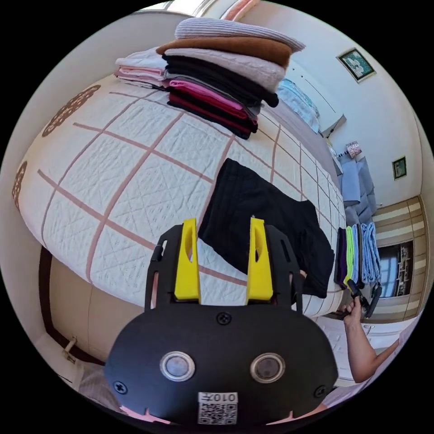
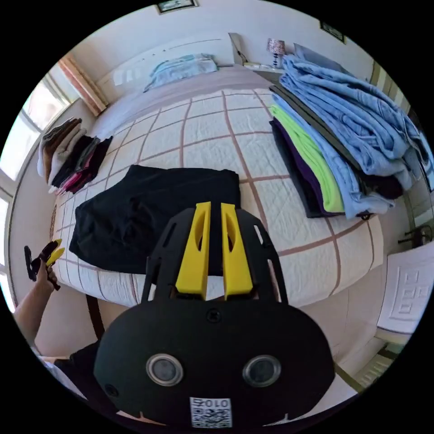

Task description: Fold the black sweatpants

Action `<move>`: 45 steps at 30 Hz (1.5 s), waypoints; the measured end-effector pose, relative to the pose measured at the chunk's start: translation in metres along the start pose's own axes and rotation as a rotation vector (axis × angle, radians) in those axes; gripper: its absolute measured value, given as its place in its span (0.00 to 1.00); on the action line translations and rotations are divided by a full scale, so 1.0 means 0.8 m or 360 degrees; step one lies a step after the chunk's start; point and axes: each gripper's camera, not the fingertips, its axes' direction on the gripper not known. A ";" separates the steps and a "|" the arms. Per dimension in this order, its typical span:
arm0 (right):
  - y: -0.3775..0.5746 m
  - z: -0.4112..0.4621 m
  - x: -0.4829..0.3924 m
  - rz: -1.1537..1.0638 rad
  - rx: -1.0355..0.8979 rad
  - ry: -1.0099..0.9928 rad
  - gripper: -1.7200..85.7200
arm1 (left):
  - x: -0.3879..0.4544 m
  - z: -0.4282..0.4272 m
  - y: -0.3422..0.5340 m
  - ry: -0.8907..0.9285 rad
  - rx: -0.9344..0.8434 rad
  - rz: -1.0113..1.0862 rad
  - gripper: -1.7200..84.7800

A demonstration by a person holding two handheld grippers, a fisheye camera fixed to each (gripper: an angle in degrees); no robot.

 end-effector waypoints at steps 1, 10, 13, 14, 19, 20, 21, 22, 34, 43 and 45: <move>-0.003 0.014 -0.029 -0.0133 -0.0051 -0.0116 0.07 | -0.008 0.003 0.003 0.0028 -0.0004 -0.0041 0.20; -0.001 0.097 -0.101 0.0307 -0.0493 -0.0125 0.05 | -0.044 0.052 0.031 0.0377 -0.0114 -0.0247 0.21; -0.001 0.054 -0.155 0.0250 -0.0334 -0.0021 0.05 | -0.049 0.061 0.031 0.0425 -0.0099 -0.0303 0.21; -0.003 0.050 -0.168 0.0221 -0.0329 -0.0014 0.05 | -0.052 0.063 0.031 0.0431 -0.0093 -0.0337 0.21; -0.036 0.049 -0.271 -0.0053 -0.0303 -0.0069 0.05 | -0.035 0.062 0.029 0.0313 -0.0087 -0.0283 0.21; -0.040 0.051 -0.280 -0.0072 -0.0304 -0.0097 0.05 | -0.023 0.061 0.027 0.0249 -0.0101 -0.0220 0.21; -0.050 0.054 -0.300 -0.0113 -0.0302 -0.0179 0.06 | -0.010 0.060 0.024 0.0188 -0.0112 -0.0148 0.21; -0.059 0.059 -0.322 -0.0170 -0.0297 -0.0306 0.06 | -0.003 0.059 0.024 0.0158 -0.0112 -0.0110 0.21; -0.121 0.103 -0.633 -0.1126 -0.1019 -0.0790 0.20 | 0.049 0.045 0.050 0.0019 -0.0038 0.0665 0.21; -0.032 0.188 -0.766 -0.1461 -0.1320 -0.0314 0.16 | 0.025 0.066 0.062 0.0195 -0.0118 0.0681 0.21; -0.024 0.192 -0.774 -0.1507 -0.1268 -0.0182 0.15 | 0.017 0.071 0.062 0.0235 -0.0177 0.0621 0.21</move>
